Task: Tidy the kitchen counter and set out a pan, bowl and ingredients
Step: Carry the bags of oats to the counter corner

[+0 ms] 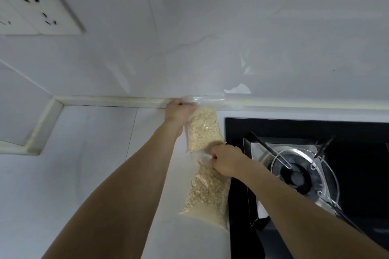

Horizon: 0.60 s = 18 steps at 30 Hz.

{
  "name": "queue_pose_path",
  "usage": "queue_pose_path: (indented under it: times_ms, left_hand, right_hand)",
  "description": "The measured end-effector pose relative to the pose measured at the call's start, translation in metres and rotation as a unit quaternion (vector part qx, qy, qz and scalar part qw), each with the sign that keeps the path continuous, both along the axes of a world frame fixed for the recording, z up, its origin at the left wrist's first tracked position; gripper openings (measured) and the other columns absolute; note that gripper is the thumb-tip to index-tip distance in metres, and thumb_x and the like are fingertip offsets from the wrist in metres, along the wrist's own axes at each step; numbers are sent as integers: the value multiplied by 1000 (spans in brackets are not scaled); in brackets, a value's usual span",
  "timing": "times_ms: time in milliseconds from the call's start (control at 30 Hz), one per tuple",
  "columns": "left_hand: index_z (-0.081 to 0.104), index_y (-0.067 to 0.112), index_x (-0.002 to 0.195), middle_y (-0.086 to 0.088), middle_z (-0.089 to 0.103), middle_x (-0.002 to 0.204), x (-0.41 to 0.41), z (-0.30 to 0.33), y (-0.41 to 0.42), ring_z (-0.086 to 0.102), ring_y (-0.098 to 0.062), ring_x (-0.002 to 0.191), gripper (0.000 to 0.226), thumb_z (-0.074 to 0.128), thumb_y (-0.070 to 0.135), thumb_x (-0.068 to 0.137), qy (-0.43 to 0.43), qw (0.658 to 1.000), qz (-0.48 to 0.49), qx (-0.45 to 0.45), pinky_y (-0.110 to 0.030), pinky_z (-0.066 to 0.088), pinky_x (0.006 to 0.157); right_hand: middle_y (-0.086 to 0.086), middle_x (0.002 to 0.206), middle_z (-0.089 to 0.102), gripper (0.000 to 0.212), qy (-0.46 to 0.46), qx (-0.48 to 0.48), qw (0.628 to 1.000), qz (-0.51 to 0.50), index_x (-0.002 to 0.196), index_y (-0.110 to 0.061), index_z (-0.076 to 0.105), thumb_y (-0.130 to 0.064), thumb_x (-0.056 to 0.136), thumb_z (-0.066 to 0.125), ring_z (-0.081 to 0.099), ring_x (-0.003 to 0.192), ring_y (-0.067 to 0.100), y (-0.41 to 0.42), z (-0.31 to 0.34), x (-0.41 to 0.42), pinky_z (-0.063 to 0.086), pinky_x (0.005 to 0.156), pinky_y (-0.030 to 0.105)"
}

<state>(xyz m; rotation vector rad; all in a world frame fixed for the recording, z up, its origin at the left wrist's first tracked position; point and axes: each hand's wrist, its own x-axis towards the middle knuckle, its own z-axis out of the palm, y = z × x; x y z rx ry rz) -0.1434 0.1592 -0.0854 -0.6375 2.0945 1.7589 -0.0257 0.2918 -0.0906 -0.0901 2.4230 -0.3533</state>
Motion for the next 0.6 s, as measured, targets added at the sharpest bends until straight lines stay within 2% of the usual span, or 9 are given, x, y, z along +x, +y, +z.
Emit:
queue_pose_path:
  times_ms: [100,200,267,333,400,467,567,600]
  left_hand:
    - [67,13,88,1,63,78,6,8,-8,59,-14,73,12,75,9,81,10,999,-44,30,-26,48,70]
    - [66,10,86,-6,64,85,21,18,-20,61,-19,80,13,77,9,79,-4,995,-86,54,-35,50,81]
    - [67,7,96,-6,67,91,38,27,-27,63,-21,86,22,78,9,77,-23,991,-112,73,-39,51,91]
    - [65,5,110,-4,71,97,58,36,-34,67,-19,91,41,82,12,74,-36,989,-129,71,-40,52,96]
    - [65,3,107,-4,70,100,77,42,-40,67,-18,92,44,85,15,70,-32,988,-138,59,-38,52,96]
    - [64,6,95,-4,62,92,96,52,-44,60,-18,86,30,83,15,74,-4,989,-141,53,-32,49,89]
    - [65,9,89,-2,59,83,122,73,-50,55,-16,79,14,76,15,82,54,989,-133,48,-27,43,76]
    - [65,11,83,-1,59,80,127,80,-52,54,-16,76,10,75,15,84,70,989,-124,47,-26,42,72]
  right_hand:
    - [5,111,56,29,-19,-68,997,-28,120,-11,51,-25,102,35,54,99,23,4,11,9,39,83,30]
    - [-3,91,50,16,-17,-107,993,-38,100,-15,51,-21,101,36,50,84,17,6,25,17,34,60,21]
    - [-3,84,50,16,-14,-114,992,-44,87,-17,47,-19,99,38,51,80,16,6,39,23,33,56,19]
    - [-1,81,52,19,-10,-122,991,-49,81,-18,48,-18,97,39,50,74,16,4,53,33,37,56,22]
    - [3,83,55,18,-3,-129,991,-48,82,-16,50,-17,96,39,49,71,17,1,67,47,42,59,27]
    - [3,84,57,17,20,-147,988,-48,89,-13,54,-18,96,39,50,72,18,-3,79,66,43,63,29]
    - [-8,76,51,13,62,-171,982,-48,91,-17,53,-19,97,42,50,71,13,-11,93,96,36,57,18]
    - [-7,77,52,13,68,-175,981,-51,91,-17,55,-20,97,44,51,73,13,-13,97,103,38,59,19]
